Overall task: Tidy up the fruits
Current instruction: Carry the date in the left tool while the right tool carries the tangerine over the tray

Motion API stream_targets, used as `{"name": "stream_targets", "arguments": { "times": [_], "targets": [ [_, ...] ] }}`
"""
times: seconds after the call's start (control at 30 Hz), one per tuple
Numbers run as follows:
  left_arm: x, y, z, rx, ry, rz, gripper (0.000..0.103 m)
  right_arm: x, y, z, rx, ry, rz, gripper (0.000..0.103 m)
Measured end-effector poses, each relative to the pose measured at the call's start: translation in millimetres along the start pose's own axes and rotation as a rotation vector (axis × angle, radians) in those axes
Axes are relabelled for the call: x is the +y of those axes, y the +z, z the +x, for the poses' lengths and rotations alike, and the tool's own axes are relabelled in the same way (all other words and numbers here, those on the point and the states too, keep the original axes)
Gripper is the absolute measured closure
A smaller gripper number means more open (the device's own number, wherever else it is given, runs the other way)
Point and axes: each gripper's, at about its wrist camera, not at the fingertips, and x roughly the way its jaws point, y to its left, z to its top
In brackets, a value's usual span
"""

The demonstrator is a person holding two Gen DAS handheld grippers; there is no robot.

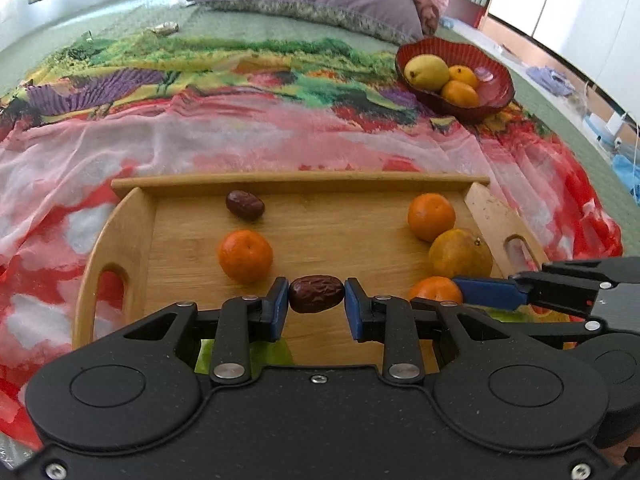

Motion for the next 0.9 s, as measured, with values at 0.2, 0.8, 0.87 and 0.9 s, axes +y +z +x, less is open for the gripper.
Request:
{"name": "stream_targets", "arguments": {
  "times": [0.2, 0.8, 0.87, 0.9],
  "targets": [
    [-10.2, 0.7, 4.6, 0.016, 0.03, 0.059, 0.074, 10.5, 0.2, 6.3, 0.046, -0.029, -0.062, 0.066],
    [-20.2, 1.5, 9.4, 0.016, 0.058, 0.109, 0.074, 10.6, -1.2, 4.3, 0.031, -0.035, -0.064, 0.059],
    [-19.1, 1.1, 8.7, 0.013, 0.059, 0.103, 0.074, 10.4, -1.7, 3.7, 0.026, -0.034, -0.06, 0.05],
    [-18.5, 0.8, 8.1, 0.012, 0.058, 0.1, 0.074, 10.2, -2.0, 3.2, 0.022, -0.034, -0.058, 0.05]
  ]
}}
